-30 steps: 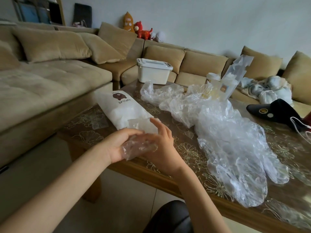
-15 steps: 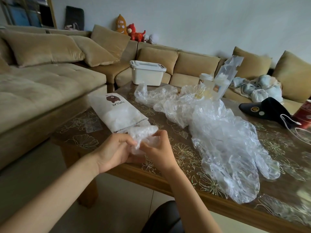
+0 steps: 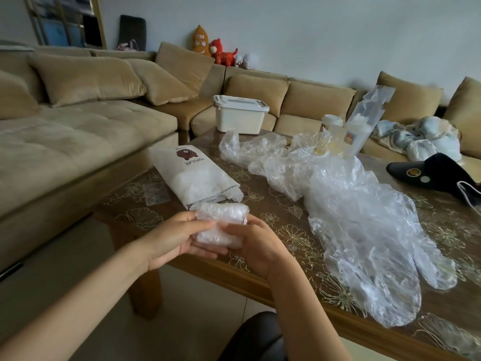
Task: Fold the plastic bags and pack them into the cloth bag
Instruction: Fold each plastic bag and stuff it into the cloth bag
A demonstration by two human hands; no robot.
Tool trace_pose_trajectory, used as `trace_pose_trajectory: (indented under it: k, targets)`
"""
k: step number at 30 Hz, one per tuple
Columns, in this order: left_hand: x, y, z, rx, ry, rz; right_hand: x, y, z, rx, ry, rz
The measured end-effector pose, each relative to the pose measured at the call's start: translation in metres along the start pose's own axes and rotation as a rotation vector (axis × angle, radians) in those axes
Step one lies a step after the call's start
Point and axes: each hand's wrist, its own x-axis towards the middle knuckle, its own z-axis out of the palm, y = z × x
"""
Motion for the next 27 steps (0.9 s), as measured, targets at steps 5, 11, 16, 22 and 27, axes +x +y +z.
trace_pose_trajectory:
  k: [5, 11, 16, 22, 27]
  targets:
    - [-0.004, 0.003, -0.006, 0.021, 0.115, 0.064, 0.014, 0.003, 0.009, 0.101, -0.010, 0.030]
    - [-0.001, 0.000, -0.011, 0.028, 0.281, 0.220, 0.023, -0.007, 0.025, 0.241, -0.008, 0.083]
    - [-0.003, 0.002, -0.025, 0.083, 0.334, 0.262, 0.031, -0.017, 0.027, 0.388, 0.181, 0.071]
    - [-0.009, 0.011, -0.048, 0.356, 0.263, 0.186, 0.038, -0.029, 0.046, -0.250, 0.013, -0.109]
    - [-0.006, 0.016, -0.058, 0.451, 0.207, 0.109, 0.047, -0.025, 0.045, -0.647, -0.242, 0.043]
